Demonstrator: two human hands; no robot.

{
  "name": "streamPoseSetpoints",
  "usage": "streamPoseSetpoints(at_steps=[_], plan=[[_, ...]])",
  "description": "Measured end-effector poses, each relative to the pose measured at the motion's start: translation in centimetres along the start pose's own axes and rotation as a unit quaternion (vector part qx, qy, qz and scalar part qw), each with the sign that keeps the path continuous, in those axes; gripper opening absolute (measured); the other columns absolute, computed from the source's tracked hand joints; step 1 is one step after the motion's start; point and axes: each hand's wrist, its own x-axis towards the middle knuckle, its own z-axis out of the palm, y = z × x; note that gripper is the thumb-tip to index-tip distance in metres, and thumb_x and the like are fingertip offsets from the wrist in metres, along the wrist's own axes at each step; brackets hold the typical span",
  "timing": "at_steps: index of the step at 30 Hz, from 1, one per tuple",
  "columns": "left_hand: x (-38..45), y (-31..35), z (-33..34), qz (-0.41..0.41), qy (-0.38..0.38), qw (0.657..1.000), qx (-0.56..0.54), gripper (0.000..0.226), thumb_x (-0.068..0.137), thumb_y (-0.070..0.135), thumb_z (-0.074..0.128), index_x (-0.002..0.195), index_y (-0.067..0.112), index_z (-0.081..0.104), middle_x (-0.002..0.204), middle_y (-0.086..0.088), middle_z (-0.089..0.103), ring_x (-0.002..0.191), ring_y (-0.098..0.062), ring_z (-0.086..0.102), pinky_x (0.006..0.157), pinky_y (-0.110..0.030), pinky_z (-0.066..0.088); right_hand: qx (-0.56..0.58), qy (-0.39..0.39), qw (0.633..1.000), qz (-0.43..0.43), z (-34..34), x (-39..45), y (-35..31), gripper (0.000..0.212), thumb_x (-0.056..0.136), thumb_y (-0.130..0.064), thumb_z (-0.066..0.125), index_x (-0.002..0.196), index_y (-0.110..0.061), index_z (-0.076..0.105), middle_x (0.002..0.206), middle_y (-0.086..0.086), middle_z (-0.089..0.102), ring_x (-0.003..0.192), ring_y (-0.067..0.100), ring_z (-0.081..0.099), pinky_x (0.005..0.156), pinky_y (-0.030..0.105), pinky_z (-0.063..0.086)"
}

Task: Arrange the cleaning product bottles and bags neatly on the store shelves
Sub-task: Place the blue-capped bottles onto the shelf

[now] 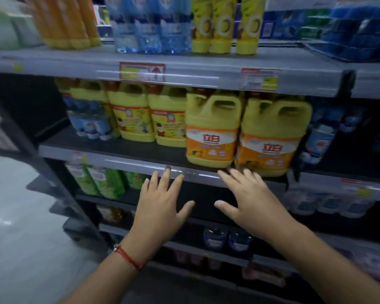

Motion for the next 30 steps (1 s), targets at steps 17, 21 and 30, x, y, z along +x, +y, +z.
streamPoseSetpoints(at_steps=[17, 21, 30], plan=[[-3.1, -20.9, -0.6, -0.110, 0.011, 0.994, -0.017, 0.078, 0.090, 0.067, 0.028, 0.150, 0.020, 0.046, 0.157, -0.016, 0.041, 0.142, -0.039, 0.041, 0.113, -0.054, 0.039, 0.172, 0.048, 0.981, -0.080, 4.5, 10.6, -19.5, 0.063, 0.097, -0.045, 0.060, 0.154, -0.031, 0.037, 0.157, -0.014, 0.039, 0.147, 0.006, 0.029, 0.121, 0.027, 0.023], [-1.2, -23.9, 0.3, -0.120, 0.003, 0.993, -0.017, 0.078, 0.090, 0.067, 0.026, 0.152, 0.022, 0.043, 0.159, -0.015, 0.038, 0.145, -0.038, 0.037, 0.115, -0.054, 0.036, 0.196, 0.031, 0.979, -0.051, 5.6, 14.6, -21.6, 0.061, 0.097, -0.044, 0.061, 0.153, -0.031, 0.039, 0.152, -0.009, 0.047, 0.140, 0.011, 0.042, 0.110, 0.027, 0.036], [4.4, -30.5, 0.9, -0.107, -0.007, 0.994, 0.000, 0.065, 0.088, 0.057, 0.045, 0.138, 0.017, 0.056, 0.134, -0.012, 0.059, 0.122, -0.036, 0.054, 0.104, -0.048, 0.045, 0.345, 0.030, 0.937, 0.049, 9.8, 29.3, -26.0, 0.067, 0.092, -0.036, 0.069, 0.152, -0.020, 0.041, 0.151, 0.007, 0.049, 0.137, 0.025, 0.048, 0.107, 0.037, 0.042]])
